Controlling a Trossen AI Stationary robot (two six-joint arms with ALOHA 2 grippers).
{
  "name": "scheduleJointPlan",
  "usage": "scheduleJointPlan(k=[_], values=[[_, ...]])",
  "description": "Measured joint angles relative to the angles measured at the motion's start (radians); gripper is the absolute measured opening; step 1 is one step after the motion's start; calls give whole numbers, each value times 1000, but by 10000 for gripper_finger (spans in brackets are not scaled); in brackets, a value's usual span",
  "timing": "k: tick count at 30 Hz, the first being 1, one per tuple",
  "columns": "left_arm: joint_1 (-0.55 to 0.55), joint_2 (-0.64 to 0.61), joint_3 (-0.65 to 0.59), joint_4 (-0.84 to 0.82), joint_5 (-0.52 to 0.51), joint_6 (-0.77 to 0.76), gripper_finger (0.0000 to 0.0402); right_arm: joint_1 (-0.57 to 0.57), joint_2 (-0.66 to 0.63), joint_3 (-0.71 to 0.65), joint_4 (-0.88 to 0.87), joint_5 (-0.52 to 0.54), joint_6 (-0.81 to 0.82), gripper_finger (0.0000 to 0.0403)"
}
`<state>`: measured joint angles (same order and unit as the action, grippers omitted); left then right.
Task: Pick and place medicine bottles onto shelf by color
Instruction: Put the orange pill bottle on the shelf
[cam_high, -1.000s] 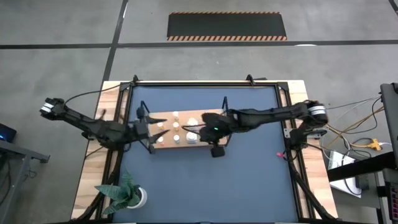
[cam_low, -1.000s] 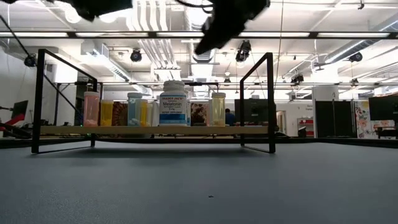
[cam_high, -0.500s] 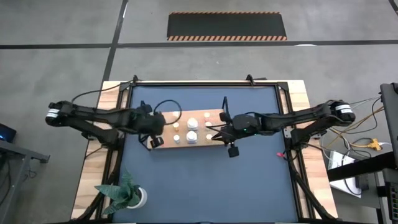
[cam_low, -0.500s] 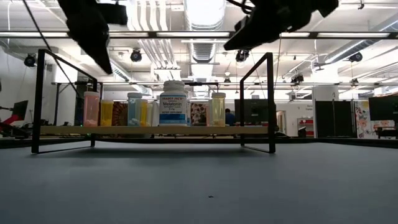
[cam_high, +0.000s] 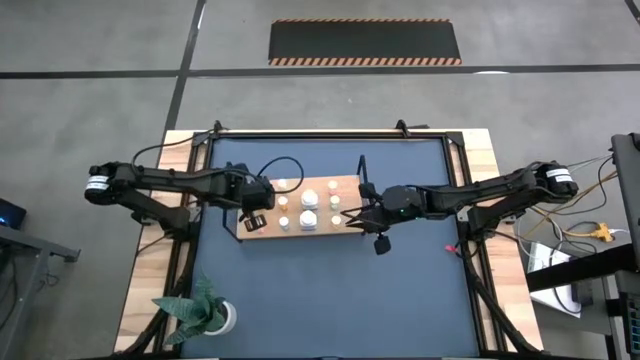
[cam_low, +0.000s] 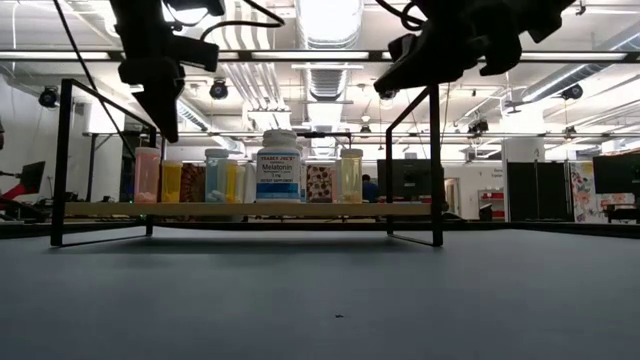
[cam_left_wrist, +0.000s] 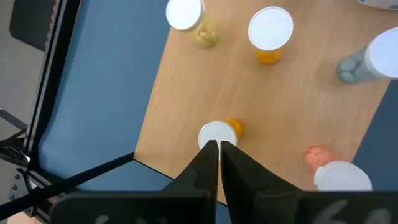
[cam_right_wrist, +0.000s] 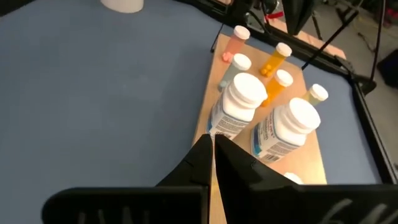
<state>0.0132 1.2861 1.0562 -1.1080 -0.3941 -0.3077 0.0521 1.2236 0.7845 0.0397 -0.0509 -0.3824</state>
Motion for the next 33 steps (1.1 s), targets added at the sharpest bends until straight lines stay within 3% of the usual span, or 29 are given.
scheduleJointPlan(k=[7,33], values=[[0,-9,-2,0,5,-20,0,0,-1,-1,-2,0,-72,9],[12,-5,-52,53,-52,-20,0,0,2,-8,6,0,-29,9]])
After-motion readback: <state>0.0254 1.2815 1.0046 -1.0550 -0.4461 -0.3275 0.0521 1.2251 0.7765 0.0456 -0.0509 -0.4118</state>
